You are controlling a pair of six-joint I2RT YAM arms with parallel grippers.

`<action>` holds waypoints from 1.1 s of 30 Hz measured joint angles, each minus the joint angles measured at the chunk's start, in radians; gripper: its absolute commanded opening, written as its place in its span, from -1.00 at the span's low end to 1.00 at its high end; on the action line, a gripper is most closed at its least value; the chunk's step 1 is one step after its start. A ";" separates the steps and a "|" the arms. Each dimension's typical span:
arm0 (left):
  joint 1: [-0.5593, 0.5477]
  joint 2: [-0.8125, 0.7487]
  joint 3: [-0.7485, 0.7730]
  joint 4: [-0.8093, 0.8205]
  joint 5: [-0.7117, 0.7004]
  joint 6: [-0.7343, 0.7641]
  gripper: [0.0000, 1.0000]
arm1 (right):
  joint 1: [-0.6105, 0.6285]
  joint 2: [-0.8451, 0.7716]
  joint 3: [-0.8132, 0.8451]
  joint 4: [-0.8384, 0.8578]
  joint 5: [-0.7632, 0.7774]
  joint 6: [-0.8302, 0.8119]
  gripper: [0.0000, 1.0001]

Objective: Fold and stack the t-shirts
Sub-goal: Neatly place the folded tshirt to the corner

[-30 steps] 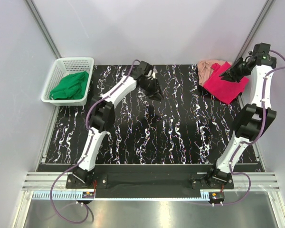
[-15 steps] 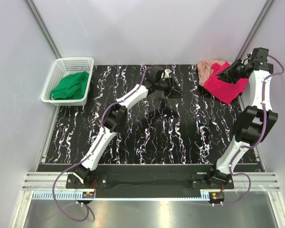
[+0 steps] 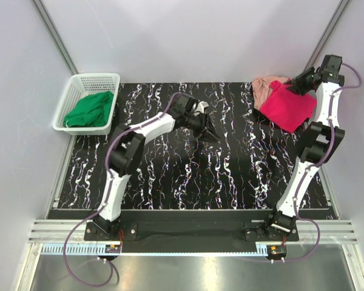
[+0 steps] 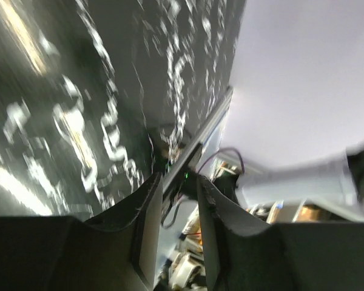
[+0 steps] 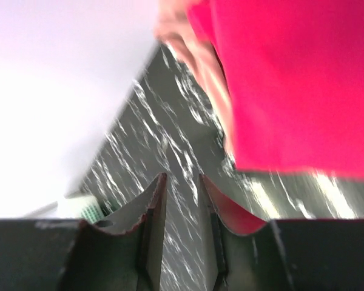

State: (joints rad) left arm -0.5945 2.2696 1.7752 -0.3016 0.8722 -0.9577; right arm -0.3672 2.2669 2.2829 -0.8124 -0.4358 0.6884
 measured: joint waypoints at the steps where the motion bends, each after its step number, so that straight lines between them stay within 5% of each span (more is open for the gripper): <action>1: 0.000 -0.044 -0.037 -0.005 0.002 0.024 -0.35 | 0.000 0.045 0.068 0.004 0.000 0.011 -0.32; 7: 0.000 -0.186 -0.167 -0.027 0.008 0.141 -0.37 | -0.006 0.238 0.345 0.000 -0.004 0.093 -0.35; 24: 0.000 -0.198 -0.267 -0.149 0.005 0.286 -0.45 | -0.010 0.289 0.350 -0.006 0.024 0.177 -0.28; 27: 0.000 -0.210 -0.301 -0.163 -0.001 0.300 -0.45 | -0.011 0.289 0.349 -0.008 0.032 0.181 -0.13; 33: 0.002 -0.216 -0.333 -0.182 -0.011 0.311 -0.47 | -0.022 0.279 0.306 0.002 0.028 0.167 -0.20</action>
State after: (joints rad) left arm -0.5922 2.0541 1.4422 -0.4839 0.8612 -0.6472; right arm -0.3893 2.5462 2.5889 -0.8108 -0.4080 0.8555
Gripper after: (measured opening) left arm 0.273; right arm 0.385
